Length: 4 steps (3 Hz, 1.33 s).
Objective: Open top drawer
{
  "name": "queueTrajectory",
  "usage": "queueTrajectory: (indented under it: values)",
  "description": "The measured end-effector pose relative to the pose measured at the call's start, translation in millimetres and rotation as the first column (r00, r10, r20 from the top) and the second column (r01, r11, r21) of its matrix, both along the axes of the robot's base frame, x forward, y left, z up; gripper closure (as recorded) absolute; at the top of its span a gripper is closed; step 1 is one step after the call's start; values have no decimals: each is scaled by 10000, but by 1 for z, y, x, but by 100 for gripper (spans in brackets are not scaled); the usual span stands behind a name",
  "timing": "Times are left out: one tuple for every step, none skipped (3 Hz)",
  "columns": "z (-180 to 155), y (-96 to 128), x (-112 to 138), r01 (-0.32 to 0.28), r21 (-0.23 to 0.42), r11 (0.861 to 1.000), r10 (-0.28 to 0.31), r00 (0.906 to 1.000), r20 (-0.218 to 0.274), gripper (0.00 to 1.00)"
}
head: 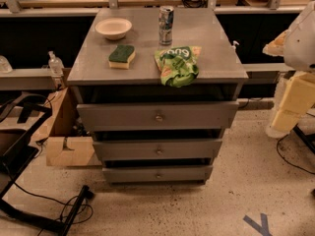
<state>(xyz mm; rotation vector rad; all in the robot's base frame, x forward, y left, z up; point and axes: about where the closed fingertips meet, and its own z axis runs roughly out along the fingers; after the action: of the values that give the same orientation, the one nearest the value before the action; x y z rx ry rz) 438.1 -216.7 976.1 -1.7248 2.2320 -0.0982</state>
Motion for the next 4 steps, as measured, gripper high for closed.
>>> queueTrajectory:
  values:
    - [-3,1,0,-34,51,10000,33,10000,26,0]
    - [-25,10,2,-322,466,9984,312,9993,208,0]
    - [-63,23,-7,-948,871,9917,905,9945,520,0]
    - [-112,31,-7,-1729,858,9812,1634,9806,1078,0]
